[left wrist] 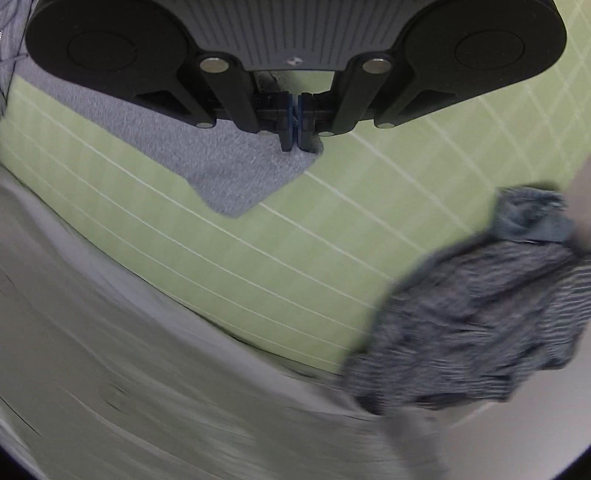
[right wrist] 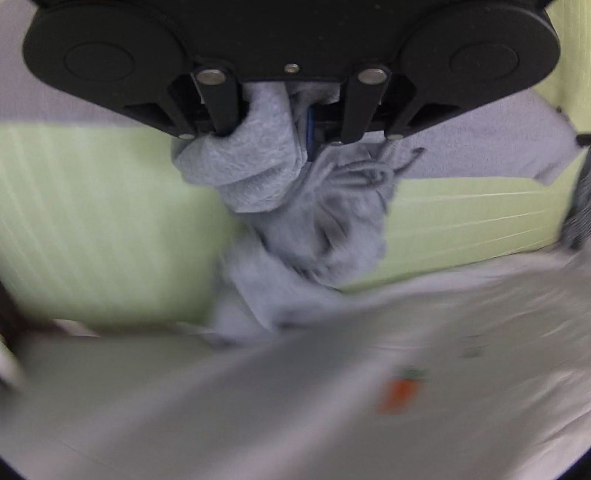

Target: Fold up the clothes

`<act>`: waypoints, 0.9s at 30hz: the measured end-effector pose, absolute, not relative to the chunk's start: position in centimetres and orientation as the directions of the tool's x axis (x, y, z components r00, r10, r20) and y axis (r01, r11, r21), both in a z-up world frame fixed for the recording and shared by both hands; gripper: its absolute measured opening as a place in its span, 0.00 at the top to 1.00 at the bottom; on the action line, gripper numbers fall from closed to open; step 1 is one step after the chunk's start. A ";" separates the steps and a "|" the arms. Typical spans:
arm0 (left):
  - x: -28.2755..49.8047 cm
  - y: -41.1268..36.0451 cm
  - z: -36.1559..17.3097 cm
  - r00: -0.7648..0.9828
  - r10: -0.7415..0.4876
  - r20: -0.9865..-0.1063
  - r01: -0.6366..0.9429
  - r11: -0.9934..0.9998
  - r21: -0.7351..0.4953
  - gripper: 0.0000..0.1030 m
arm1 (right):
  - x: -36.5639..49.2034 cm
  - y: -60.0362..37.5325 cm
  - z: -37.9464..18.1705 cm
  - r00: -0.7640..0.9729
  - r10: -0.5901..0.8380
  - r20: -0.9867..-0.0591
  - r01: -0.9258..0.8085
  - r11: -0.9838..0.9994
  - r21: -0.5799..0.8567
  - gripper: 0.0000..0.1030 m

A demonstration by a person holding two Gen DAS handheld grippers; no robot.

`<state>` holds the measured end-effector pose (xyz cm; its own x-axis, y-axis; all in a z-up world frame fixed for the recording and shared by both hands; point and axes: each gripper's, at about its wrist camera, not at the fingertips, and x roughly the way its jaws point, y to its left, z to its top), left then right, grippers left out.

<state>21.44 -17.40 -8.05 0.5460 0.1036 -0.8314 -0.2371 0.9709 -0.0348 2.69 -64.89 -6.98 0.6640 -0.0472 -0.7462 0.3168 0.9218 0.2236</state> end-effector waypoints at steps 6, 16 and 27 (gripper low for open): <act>22.3 -9.0 -5.3 0.586 0.304 -0.751 -0.423 0.905 0.036 0.97 | 3.4 -65.8 -3.0 0.692 -0.156 -0.705 0.292 0.953 0.077 0.88; 18.3 -12.5 -6.0 0.575 0.240 -0.782 -0.371 0.929 0.012 0.44 | -2.1 -71.1 -4.7 0.522 -0.389 -0.759 0.595 0.804 -0.003 0.27; 9.9 -21.9 -9.6 0.456 -0.012 -0.890 -0.174 0.979 -0.103 0.27 | -0.8 -55.8 -5.5 0.584 -0.407 -0.702 0.411 0.894 -0.177 0.10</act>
<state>9.92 -21.95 -9.55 0.4561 -0.0122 -0.8898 -0.1743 0.9793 -0.1028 -0.82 -55.79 -5.45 0.5843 -0.4073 -0.7019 0.4105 0.8944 -0.1773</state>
